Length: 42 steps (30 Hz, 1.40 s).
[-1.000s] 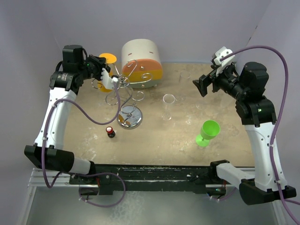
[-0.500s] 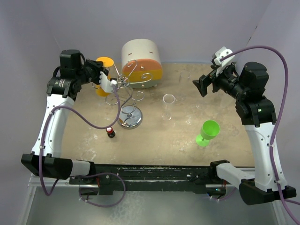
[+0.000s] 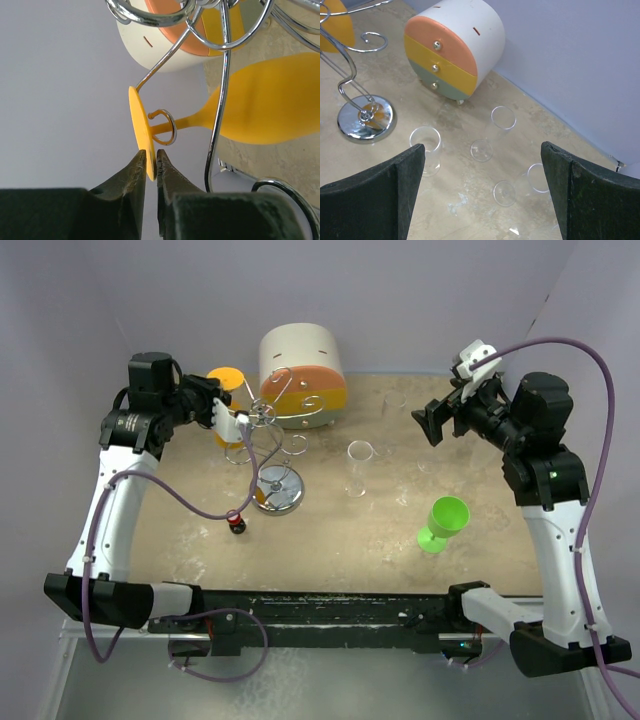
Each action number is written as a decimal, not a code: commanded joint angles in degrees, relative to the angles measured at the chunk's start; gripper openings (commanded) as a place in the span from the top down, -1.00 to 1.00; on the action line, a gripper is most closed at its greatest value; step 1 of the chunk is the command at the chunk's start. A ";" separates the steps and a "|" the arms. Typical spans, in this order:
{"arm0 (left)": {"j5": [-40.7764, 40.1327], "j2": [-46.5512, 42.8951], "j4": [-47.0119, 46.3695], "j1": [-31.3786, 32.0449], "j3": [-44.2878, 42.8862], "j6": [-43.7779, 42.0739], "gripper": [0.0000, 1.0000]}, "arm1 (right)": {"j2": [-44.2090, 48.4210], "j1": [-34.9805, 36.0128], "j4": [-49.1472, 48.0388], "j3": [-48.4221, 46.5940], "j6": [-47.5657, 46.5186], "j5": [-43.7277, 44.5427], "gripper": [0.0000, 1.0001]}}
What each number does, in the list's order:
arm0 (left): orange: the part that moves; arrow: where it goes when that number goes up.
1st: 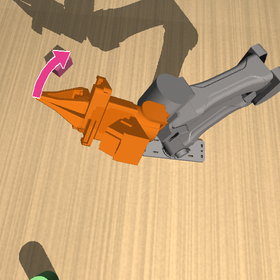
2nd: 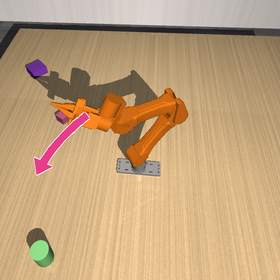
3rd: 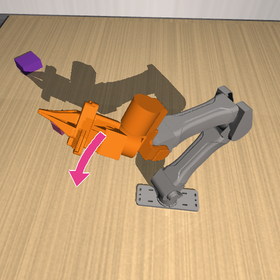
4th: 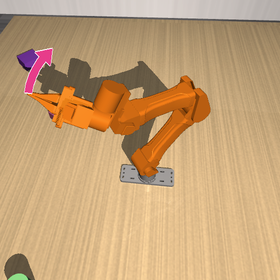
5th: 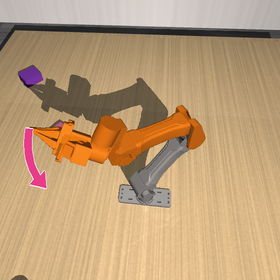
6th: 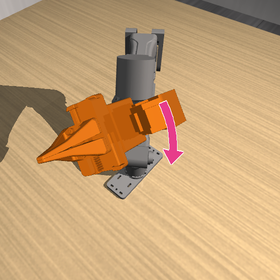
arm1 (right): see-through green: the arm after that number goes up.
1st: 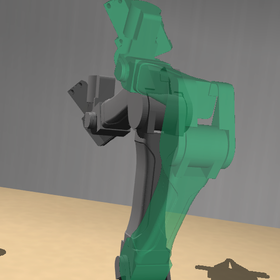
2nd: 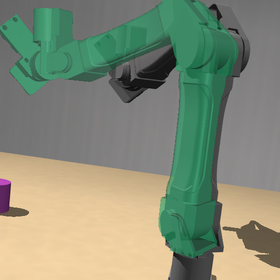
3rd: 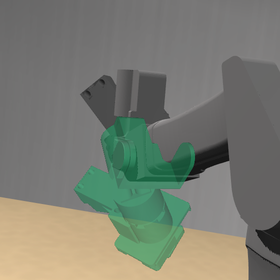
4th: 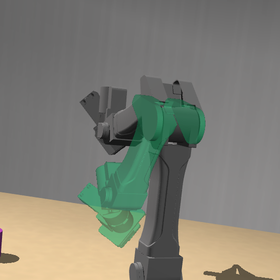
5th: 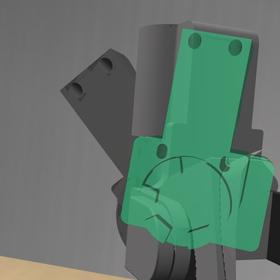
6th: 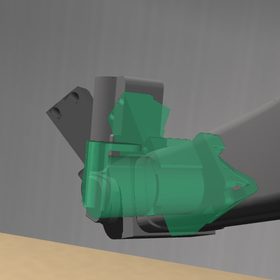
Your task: Place the wine glass upside down on the wine glass rack
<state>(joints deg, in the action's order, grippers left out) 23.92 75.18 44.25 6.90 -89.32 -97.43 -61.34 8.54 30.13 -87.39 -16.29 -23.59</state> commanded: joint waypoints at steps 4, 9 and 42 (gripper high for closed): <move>2.14 -2.20 0.06 0.05 -0.09 1.98 0.60 | 0.76 -0.45 -2.08 0.48 -0.08 -1.15 -1.00; 2.10 -2.73 1.05 0.05 0.22 1.91 0.54 | 0.94 -0.45 -2.09 0.60 -0.14 -0.95 -1.00; -1.08 -7.81 7.28 0.05 0.63 1.93 0.07 | -0.31 -0.45 -0.89 1.32 -1.34 0.23 -1.00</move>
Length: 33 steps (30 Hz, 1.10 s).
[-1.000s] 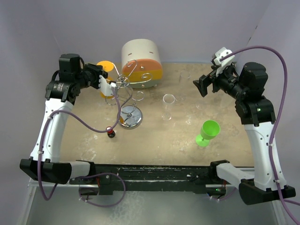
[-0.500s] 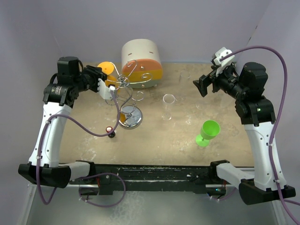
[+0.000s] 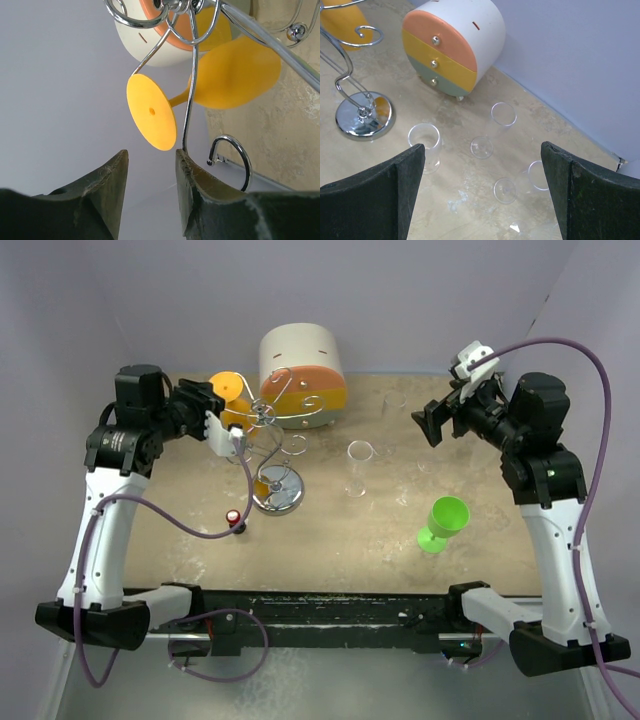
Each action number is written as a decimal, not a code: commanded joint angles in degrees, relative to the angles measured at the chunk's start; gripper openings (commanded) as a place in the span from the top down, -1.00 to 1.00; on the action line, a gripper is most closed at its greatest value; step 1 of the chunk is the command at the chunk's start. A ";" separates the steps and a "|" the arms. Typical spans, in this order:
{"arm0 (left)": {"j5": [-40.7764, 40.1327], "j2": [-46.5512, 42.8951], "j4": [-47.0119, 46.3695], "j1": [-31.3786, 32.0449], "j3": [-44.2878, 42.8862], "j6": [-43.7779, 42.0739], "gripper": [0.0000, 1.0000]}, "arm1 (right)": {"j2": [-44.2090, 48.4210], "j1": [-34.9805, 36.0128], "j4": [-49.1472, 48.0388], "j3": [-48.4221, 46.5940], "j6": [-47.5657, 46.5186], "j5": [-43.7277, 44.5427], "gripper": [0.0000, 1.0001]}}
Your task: Place the wine glass upside down on the wine glass rack
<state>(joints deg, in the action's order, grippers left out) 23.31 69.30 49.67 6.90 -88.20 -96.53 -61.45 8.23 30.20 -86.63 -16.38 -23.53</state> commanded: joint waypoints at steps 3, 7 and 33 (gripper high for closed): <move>-1.30 -2.51 0.71 0.05 -1.05 3.49 0.01 | -0.46 -0.12 -0.69 0.74 -2.11 1.01 -1.00; -3.15 -3.32 -2.90 0.05 -2.24 10.96 -0.07 | -1.02 -0.14 0.00 1.07 -3.70 2.15 -1.00; -13.12 -11.33 -7.74 -1.18 -1.27 71.92 -0.99 | 12.28 -5.43 20.67 21.47 -10.05 22.27 -0.90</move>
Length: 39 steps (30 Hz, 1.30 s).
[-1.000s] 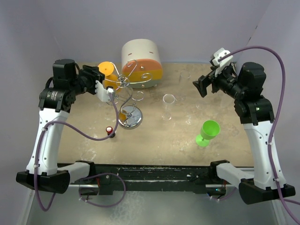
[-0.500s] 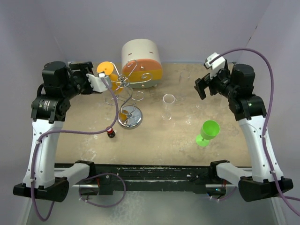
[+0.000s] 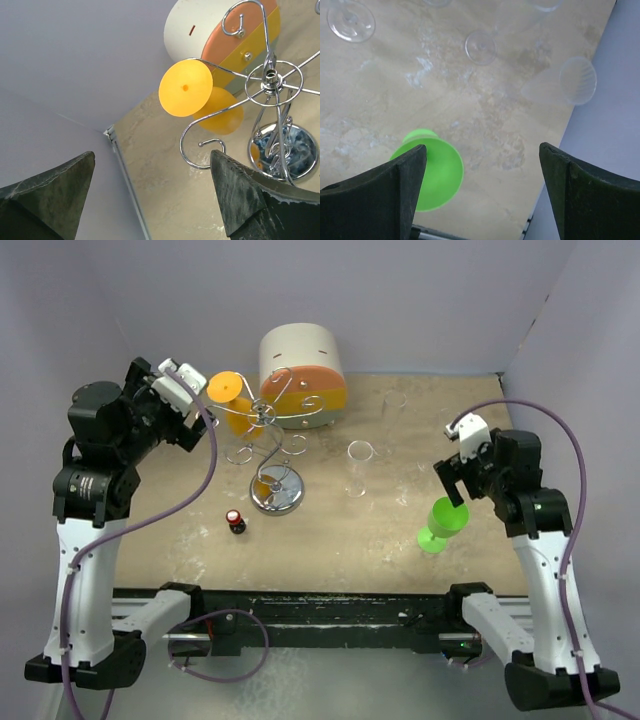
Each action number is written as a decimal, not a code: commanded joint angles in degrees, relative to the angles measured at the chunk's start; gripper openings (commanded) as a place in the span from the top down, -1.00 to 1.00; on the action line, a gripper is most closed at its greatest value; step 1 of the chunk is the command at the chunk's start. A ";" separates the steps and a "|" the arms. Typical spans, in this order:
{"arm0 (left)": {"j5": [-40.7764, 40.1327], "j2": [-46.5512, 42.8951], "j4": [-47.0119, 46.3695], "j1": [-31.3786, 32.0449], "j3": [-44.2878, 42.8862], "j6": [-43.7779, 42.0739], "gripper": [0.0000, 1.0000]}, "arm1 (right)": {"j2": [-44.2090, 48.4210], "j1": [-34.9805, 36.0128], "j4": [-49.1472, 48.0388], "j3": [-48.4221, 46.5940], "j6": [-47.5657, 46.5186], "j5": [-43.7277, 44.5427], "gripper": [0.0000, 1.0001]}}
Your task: Place the wine glass upside down on the wine glass rack
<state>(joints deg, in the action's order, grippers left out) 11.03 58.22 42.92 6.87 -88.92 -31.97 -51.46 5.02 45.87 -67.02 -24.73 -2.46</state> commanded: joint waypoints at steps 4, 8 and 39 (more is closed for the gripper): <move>0.57 -0.60 -0.82 -2.48 0.16 7.97 -0.99 | 2.55 -2.99 6.43 4.69 -1.91 0.31 -0.78; 1.11 -0.97 -0.97 -2.48 1.70 7.89 -0.99 | -0.48 -3.00 6.88 6.65 -2.35 -0.86 -0.56; -0.08 -0.79 -1.63 -2.74 5.26 7.32 -0.98 | -7.34 -2.99 6.98 6.48 -4.98 -3.78 0.81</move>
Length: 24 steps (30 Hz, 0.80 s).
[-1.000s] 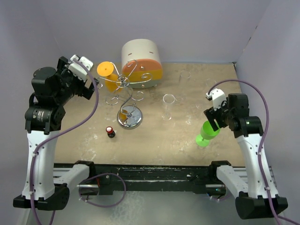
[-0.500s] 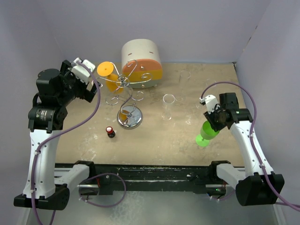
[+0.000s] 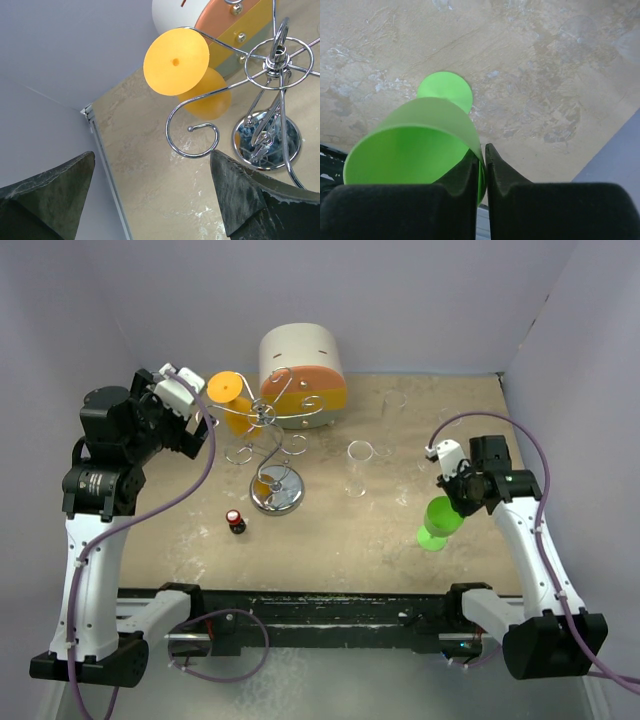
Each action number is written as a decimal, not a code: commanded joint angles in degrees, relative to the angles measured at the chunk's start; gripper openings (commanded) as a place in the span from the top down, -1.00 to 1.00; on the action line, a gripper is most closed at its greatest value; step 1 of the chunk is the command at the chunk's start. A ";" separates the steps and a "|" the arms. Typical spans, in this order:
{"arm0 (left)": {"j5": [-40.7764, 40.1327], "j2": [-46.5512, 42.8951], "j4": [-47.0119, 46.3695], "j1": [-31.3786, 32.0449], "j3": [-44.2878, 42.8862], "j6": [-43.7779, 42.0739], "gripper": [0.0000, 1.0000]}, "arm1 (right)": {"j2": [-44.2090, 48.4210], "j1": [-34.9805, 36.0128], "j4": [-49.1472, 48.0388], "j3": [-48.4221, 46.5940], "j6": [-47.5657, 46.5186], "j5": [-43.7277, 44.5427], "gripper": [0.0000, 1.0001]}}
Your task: Place the wine glass upside down on the wine glass rack
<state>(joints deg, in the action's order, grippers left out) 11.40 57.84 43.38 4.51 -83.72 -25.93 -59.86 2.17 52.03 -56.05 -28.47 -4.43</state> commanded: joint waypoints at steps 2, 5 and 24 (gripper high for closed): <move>-0.34 -0.81 -2.11 -0.45 -0.10 2.65 -0.99 | 1.21 -0.15 1.15 -6.18 -1.36 -2.19 0.95; -0.86 -1.94 -2.41 -0.97 0.25 4.67 -0.98 | 1.44 -0.15 2.26 -9.53 -2.41 -4.53 1.00; 16.53 -2.99 3.59 -11.19 -6.89 15.10 -0.98 | -0.49 -0.07 0.30 -31.32 0.89 -18.44 1.00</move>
<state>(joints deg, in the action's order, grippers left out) 27.27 55.33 45.54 -6.33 -87.72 -11.14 -61.04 2.20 54.13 -85.38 -29.56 -19.51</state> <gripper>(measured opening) 0.991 0.016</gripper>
